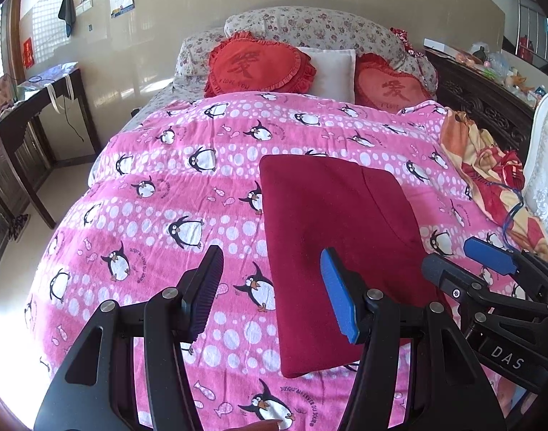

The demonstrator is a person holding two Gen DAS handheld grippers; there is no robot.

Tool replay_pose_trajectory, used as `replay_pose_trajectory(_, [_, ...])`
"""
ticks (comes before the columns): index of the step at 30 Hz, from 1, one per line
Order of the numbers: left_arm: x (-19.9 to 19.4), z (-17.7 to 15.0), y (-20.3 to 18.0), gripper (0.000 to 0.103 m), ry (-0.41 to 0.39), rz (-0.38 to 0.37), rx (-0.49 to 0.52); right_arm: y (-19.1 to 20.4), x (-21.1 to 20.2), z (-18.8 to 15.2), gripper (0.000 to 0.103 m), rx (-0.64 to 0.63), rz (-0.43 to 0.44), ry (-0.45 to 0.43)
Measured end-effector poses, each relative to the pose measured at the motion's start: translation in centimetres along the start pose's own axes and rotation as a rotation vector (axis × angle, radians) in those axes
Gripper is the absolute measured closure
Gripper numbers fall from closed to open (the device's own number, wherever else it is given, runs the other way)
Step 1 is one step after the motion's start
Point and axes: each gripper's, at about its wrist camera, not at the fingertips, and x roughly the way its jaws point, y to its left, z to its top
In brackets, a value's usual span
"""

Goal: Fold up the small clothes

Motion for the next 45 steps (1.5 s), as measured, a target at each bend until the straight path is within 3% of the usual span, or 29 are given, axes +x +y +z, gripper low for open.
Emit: replay_pose_trajectory(45, [1.6,-0.3,-0.3,0.046,0.031,-0.013,0.009,-0.1,2.0,-0.2,0.038,0.024,0.003,0.055])
